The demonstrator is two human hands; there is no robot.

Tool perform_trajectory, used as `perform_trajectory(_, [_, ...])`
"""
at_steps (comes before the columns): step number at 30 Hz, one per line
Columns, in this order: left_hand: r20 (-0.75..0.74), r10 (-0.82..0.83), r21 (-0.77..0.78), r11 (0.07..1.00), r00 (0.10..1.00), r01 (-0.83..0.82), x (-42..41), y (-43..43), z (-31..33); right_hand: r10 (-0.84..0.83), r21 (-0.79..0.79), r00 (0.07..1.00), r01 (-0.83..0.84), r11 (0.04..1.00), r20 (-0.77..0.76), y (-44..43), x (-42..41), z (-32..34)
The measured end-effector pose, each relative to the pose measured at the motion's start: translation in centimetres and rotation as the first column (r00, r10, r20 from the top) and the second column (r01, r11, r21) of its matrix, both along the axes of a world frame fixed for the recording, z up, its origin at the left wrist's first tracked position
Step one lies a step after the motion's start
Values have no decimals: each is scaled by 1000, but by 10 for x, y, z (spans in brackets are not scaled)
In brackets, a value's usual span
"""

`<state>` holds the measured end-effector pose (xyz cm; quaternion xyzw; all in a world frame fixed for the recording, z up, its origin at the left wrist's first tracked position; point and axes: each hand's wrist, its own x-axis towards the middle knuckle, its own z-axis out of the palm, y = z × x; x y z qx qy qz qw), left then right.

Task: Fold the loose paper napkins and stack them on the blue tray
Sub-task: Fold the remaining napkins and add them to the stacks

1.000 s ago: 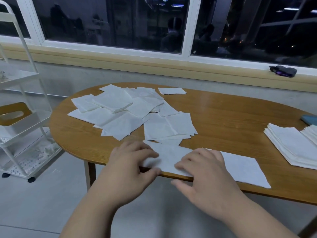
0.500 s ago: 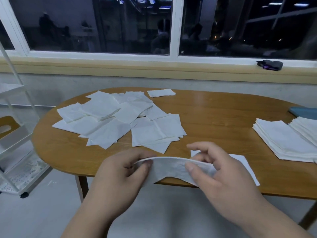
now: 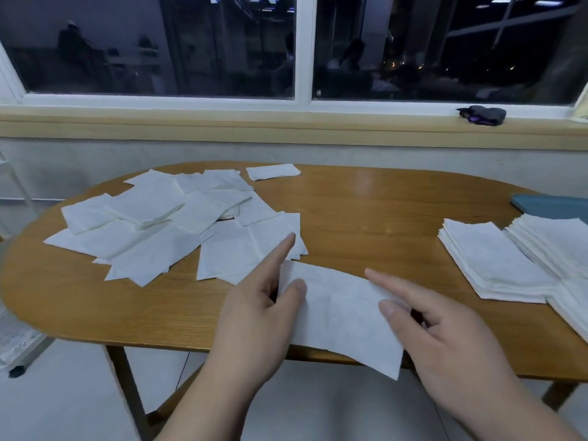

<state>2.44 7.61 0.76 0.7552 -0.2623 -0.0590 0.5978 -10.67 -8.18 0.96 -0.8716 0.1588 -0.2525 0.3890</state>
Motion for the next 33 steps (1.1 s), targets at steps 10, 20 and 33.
perform_trajectory(10, [7, -84, 205, 975, 996, 81, 0, -26, -5, -139, 225, 986, 115, 967, 92, -42, 8, -4])
perform_trajectory(20, [1, -45, 199, 979, 999, 44, 11, -32, -10, -106, 260, 994, 93, 961, 38, -49, 3, -11])
perform_trajectory(33, [139, -72, 351, 936, 988, 19, 14, -34, -17, -170, -26, 983, 168, 985, -71, -49, 5, -22])
